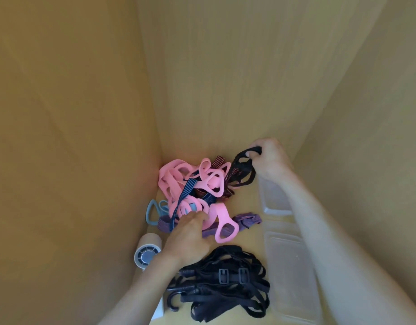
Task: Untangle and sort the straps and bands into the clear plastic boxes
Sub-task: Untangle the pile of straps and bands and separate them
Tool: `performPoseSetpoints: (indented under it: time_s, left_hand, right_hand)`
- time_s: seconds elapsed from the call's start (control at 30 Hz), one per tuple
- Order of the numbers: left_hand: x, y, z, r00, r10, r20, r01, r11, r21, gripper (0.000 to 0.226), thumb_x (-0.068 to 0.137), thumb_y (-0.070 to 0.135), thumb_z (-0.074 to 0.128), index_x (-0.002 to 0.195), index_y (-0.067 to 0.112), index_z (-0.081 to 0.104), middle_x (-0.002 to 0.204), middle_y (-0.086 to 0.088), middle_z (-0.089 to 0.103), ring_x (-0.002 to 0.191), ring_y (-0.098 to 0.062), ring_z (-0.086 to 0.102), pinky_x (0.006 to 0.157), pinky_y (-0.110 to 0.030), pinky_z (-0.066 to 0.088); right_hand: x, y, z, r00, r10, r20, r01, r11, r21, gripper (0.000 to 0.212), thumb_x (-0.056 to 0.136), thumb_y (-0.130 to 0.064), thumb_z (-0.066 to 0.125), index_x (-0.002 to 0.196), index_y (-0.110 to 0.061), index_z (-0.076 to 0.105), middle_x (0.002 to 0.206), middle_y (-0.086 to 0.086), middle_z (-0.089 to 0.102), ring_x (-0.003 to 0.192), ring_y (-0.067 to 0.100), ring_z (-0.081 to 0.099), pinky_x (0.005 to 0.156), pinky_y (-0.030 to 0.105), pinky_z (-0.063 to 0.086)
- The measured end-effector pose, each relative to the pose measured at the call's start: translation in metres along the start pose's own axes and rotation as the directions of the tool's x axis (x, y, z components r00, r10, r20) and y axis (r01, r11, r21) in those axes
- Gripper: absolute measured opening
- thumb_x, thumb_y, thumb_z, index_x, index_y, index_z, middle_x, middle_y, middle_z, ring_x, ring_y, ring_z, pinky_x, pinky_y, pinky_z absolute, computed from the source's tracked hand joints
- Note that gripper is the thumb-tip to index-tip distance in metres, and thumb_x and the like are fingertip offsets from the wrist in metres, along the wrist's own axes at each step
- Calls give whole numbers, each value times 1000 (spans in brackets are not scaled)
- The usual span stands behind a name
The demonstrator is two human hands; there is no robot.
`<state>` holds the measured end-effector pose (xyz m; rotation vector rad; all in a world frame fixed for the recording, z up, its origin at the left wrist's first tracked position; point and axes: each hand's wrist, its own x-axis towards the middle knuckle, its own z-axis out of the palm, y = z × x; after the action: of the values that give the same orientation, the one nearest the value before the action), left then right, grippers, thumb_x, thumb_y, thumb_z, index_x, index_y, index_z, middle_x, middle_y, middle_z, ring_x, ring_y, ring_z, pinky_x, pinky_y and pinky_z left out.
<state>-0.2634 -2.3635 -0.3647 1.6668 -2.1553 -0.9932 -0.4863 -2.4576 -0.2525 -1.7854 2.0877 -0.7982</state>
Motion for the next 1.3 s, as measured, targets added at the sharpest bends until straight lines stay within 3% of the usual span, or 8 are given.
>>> performPoseSetpoints:
  time_s: [0.13, 0.27, 0.47, 0.67, 0.83, 0.97, 1.17, 1.3]
  left_hand:
    - [21, -10, 10, 993, -39, 112, -7, 925, 380, 65, 89, 40, 60, 145, 16, 38, 145, -6, 39, 135, -30, 32, 107, -41, 35]
    - [43, -23, 21, 993, -37, 115, -20, 888, 459, 76, 88, 26, 61, 154, 18, 24, 154, -8, 29, 143, -35, 22, 116, -48, 26]
    - [61, -42, 36, 990, -15, 141, -79, 770, 634, 91, 82, 22, 68, 155, 21, 15, 155, -12, 17, 143, -41, 16, 120, -51, 20]
    - [73, -43, 29, 994, 34, 102, -97, 696, 712, 60, 91, 24, 61, 147, 17, 39, 153, -12, 26, 140, -37, 24, 114, -52, 25]
    - [79, -43, 20, 996, 81, 35, -79, 648, 758, 44, 97, 11, 47, 141, 10, 48, 151, -11, 32, 138, -36, 28, 111, -49, 30]
    - [98, -45, 15, 995, 89, -41, -32, 696, 717, 41, 102, 19, 43, 142, 11, 48, 149, -13, 32, 136, -37, 29, 109, -49, 36]
    - [136, -40, -7, 981, 87, -175, 61, 716, 695, 46, 98, 22, 50, 142, 10, 47, 143, -12, 37, 129, -35, 35, 101, -48, 44]
    - [152, -33, -27, 981, 72, -177, 72, 717, 693, 59, 94, 41, 60, 143, 10, 46, 143, -13, 41, 129, -35, 38, 98, -47, 43]
  right_hand:
    - [12, -13, -12, 999, 41, -24, -38, 995, 90, 13, 92, -15, 66, 80, -16, 72, 79, 6, 71, 81, 30, 68, 77, 38, 57]
    - [19, -24, -35, 992, 65, -112, -45, 984, 171, 14, 94, -16, 65, 83, -23, 68, 83, 1, 68, 83, 24, 64, 74, 28, 47]
    - [18, -31, -68, 986, 19, -165, 2, 992, 126, 12, 94, -16, 65, 86, -23, 71, 81, -1, 67, 83, 25, 67, 79, 35, 56]
    - [1, -21, -76, 968, 31, -249, 10, 987, 162, 13, 93, -12, 64, 88, -21, 72, 79, -6, 66, 82, 22, 66, 71, 28, 51]
    - [-5, -14, -89, 925, 92, -369, 14, 961, 276, 15, 89, -12, 66, 83, -25, 73, 75, -8, 68, 78, 21, 69, 78, 42, 61]
    - [-6, -16, -101, 904, 120, -410, 44, 928, 369, 17, 87, -15, 69, 78, -28, 70, 74, -6, 68, 75, 22, 70, 76, 42, 62]
    - [-4, -29, -110, 876, 93, -473, 134, 896, 424, 24, 88, -14, 69, 71, -31, 66, 68, -10, 64, 74, 22, 71, 64, 22, 52]
    - [-2, -25, -107, 868, 131, -479, 132, 869, 476, 13, 87, -18, 70, 76, -25, 69, 72, -7, 67, 75, 24, 72, 66, 25, 55]
